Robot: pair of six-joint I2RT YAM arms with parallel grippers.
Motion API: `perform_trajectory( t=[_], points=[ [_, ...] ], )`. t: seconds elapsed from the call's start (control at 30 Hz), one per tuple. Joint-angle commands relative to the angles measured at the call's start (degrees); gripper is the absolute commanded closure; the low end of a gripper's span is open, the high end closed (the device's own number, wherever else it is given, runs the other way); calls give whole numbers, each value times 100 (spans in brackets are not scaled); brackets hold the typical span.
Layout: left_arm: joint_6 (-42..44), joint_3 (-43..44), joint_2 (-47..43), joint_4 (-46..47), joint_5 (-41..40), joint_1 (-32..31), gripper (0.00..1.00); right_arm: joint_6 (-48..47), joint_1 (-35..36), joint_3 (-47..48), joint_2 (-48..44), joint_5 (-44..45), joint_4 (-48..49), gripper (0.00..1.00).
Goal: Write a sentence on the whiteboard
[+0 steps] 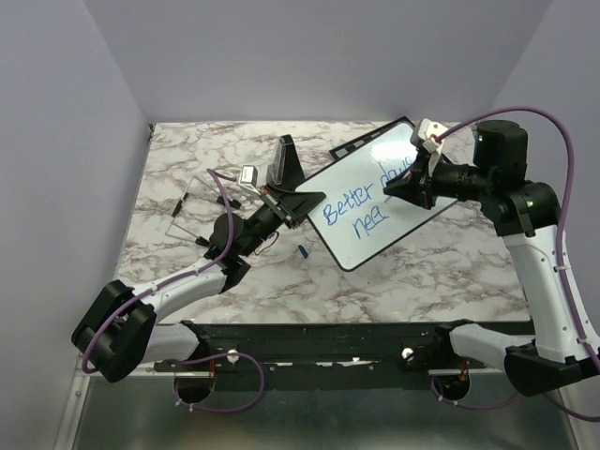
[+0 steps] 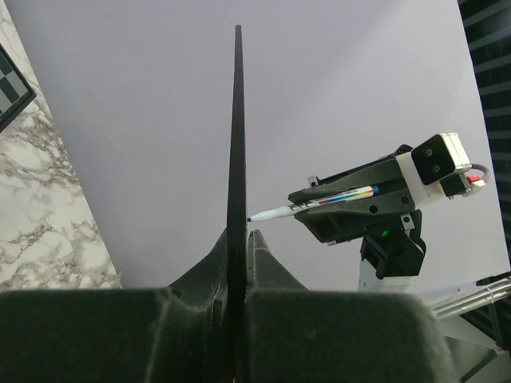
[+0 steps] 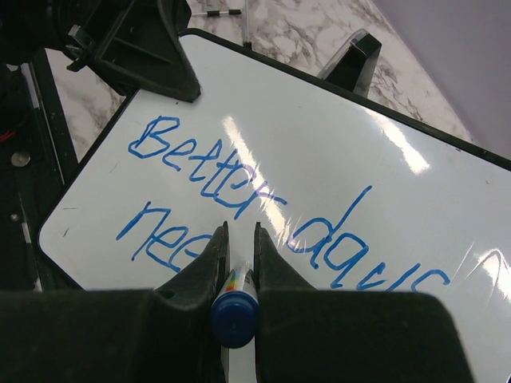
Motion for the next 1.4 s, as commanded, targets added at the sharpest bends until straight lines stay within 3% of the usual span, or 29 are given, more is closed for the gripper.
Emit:
perform_trajectory(
  t=[0.0, 0.77, 1.23, 1.37],
  points=[
    [-287, 229, -6, 998, 39, 20, 100, 81, 17, 42, 80, 5, 226, 99],
    [-287, 282, -5, 963, -23, 37, 100, -280, 26, -591, -430, 234, -450, 100],
    [-278, 282, -6, 928, 21, 29, 100, 115, 18, -72, -26, 489, 173, 100],
    [-278, 273, -14, 954, 13, 29, 100, 282, 9, -73, -34, 961, 358, 100]
  ],
)
